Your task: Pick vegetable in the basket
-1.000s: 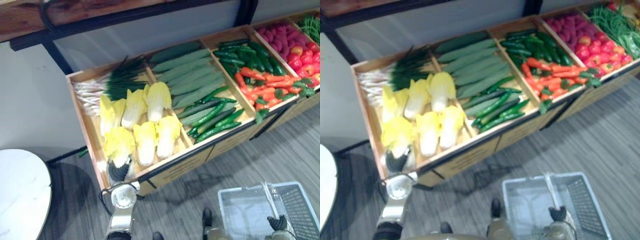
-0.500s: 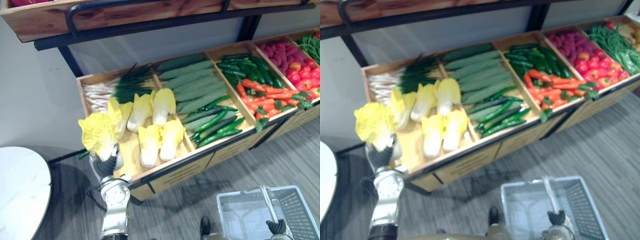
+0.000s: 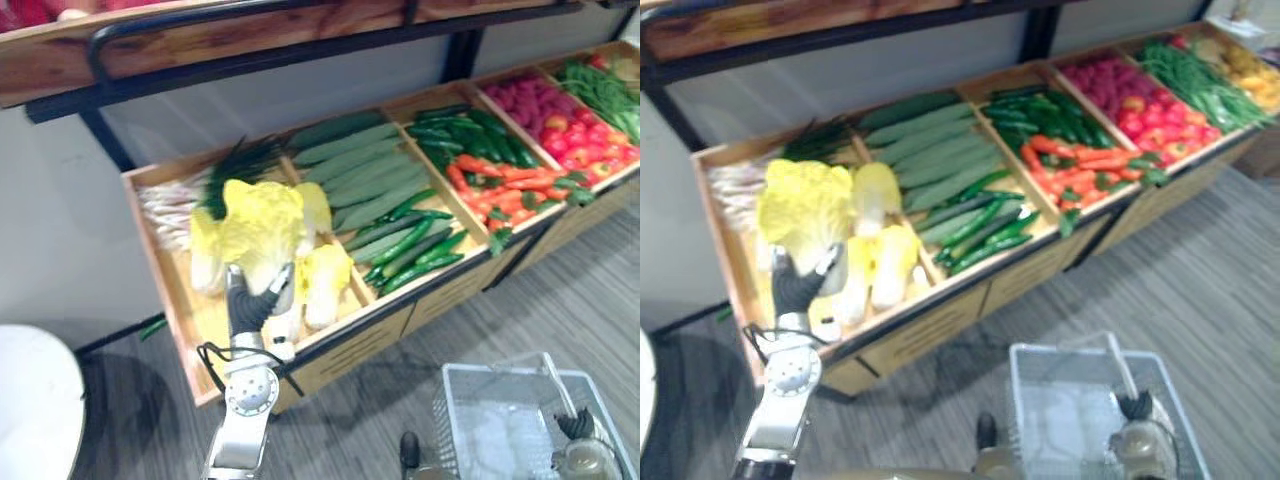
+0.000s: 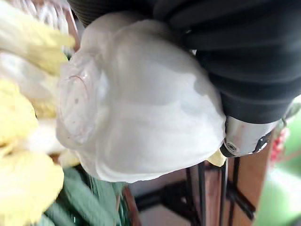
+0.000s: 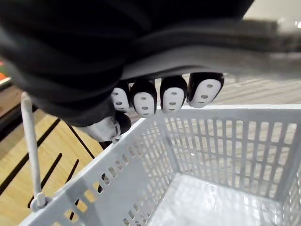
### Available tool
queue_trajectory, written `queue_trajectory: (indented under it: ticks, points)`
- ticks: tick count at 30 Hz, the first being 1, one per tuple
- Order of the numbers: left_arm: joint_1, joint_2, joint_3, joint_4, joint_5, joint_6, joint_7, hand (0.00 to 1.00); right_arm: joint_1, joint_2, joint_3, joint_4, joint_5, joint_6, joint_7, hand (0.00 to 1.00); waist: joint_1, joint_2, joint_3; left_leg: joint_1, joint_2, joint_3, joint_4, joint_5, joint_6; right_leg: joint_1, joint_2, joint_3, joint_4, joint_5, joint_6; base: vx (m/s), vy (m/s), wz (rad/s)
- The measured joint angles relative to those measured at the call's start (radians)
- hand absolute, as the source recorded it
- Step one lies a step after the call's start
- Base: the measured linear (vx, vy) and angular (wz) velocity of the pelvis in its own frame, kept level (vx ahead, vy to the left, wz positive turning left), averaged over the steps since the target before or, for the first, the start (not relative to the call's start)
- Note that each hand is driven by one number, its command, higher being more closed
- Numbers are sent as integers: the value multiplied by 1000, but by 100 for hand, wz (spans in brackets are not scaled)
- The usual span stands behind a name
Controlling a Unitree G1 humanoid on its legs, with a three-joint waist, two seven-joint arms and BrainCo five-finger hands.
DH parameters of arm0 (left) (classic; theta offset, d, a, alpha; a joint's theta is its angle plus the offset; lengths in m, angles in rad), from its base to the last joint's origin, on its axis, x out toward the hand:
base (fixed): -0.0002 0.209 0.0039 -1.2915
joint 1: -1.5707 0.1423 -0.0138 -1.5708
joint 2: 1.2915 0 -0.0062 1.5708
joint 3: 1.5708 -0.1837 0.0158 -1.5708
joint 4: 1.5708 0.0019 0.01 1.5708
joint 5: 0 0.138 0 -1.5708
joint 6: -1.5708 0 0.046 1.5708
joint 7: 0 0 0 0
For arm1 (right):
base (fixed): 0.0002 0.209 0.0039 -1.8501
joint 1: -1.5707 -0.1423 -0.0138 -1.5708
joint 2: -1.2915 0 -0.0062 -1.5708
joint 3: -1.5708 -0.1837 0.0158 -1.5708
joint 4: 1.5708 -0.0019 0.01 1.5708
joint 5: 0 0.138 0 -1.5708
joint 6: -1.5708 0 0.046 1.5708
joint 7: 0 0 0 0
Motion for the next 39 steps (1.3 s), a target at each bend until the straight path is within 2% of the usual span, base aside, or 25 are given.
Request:
queue_trajectory:
  ticks: [6,8,14,22,28,31,39]
  points:
    - [-4,70,-121,-3,-21,-41,-99,100,-19,-70,162,-170,-27,-24,52,100,-26,24,1,51,-2,115,15,-35,-11,-14,32,124,0,17,3,-4,-24,-65]
    - [-5,82,-157,-3,-44,-50,-127,100,-19,-88,180,-194,-27,-46,64,100,-28,26,1,55,-2,139,23,-45,-12,-18,37,147,-3,22,5,-33,-22,-43]
    - [-11,142,-303,-3,-105,-60,-205,100,-16,-145,261,-300,-27,-50,103,100,-40,28,3,78,-5,207,40,-67,-21,-25,49,211,-6,35,9,-47,-18,-34]
    - [-117,254,-519,1,-141,-77,-305,100,-7,-240,431,-571,-26,-115,156,100,-46,35,8,122,47,356,149,-145,-51,-11,104,325,-8,50,8,-38,-45,-51]
    - [-222,303,-649,32,-259,-80,-381,100,-69,-288,599,-694,-6,-155,199,100,-43,39,10,161,102,472,226,-178,-83,-12,164,397,17,50,8,13,-88,-42]
    - [-244,312,-708,50,-294,-82,-407,100,-124,-301,664,-722,-4,-157,203,100,-41,41,11,180,124,521,257,-188,-96,-14,191,430,30,50,8,-12,-70,-39]
    - [-275,336,-796,119,-294,-93,-451,100,-212,-333,794,-777,53,-161,224,100,-36,41,12,213,159,597,312,-208,-112,-19,234,482,54,50,8,-20,-34,-25]
